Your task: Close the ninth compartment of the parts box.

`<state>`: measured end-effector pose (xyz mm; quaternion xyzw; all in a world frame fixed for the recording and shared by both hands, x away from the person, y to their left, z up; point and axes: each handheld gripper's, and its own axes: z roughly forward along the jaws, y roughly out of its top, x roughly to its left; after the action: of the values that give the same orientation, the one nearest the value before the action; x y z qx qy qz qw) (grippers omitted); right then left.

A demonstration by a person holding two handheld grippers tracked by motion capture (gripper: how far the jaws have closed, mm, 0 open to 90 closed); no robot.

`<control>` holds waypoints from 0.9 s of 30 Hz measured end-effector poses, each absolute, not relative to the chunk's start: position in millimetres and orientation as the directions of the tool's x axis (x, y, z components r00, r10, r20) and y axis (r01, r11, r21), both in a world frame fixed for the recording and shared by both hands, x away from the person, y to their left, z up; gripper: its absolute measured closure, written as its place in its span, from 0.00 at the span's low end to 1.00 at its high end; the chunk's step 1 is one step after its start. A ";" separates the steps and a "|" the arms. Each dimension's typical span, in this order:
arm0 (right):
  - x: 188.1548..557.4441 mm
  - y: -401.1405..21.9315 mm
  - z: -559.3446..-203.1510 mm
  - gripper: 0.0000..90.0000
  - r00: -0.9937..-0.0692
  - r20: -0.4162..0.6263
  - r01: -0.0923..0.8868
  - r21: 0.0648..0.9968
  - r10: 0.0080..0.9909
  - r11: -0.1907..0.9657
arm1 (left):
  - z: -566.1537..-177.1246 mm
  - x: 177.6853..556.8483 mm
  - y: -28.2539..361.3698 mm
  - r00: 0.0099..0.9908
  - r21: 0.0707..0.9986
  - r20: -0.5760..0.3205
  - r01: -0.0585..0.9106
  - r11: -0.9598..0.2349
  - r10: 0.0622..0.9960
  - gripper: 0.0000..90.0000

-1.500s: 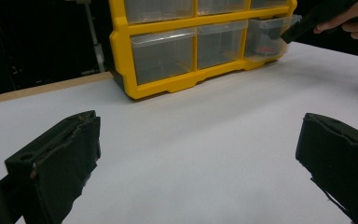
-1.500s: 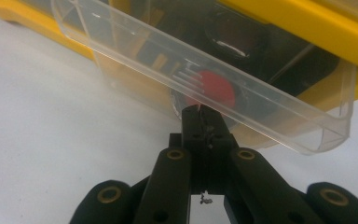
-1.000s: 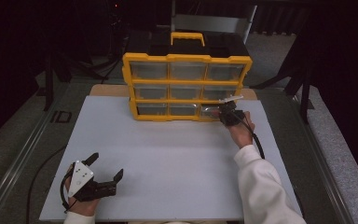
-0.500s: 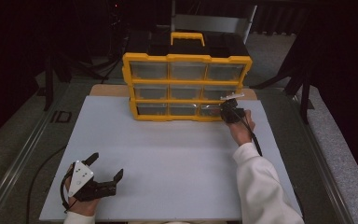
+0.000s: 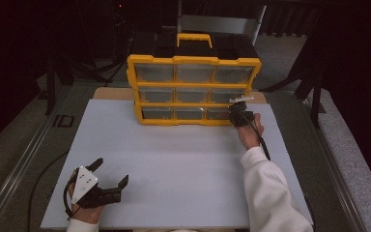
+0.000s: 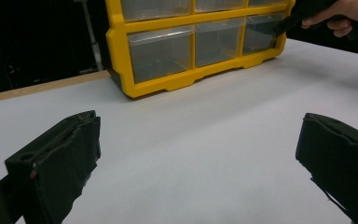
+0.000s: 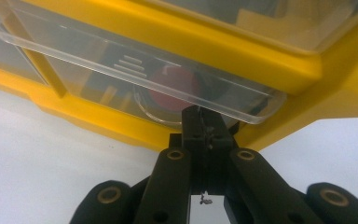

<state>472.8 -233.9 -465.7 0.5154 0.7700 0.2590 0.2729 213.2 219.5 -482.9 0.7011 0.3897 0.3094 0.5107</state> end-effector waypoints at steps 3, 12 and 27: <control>473.2 -234.6 -466.2 1.00 -0.327 -0.154 0.654 0.676 0.932 0.341 | -482.9 213.1 219.7 0.504 0.957 0.035 0.231 -0.174 0.863 0.00; 469.1 -239.2 -463.8 0.92 -0.354 -0.155 0.659 0.659 0.923 0.363 | -483.1 213.0 220.2 0.503 0.957 0.034 0.231 -0.173 0.864 0.00; 450.6 -233.2 -456.8 0.77 -0.435 -0.188 0.631 0.634 0.880 0.447 | -482.6 212.5 220.9 0.502 0.958 0.035 0.230 -0.173 0.864 0.00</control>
<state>450.6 -233.2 -456.8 0.4657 0.8113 0.2437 0.2558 212.5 220.9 -482.6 0.7000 0.3910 0.3104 0.5107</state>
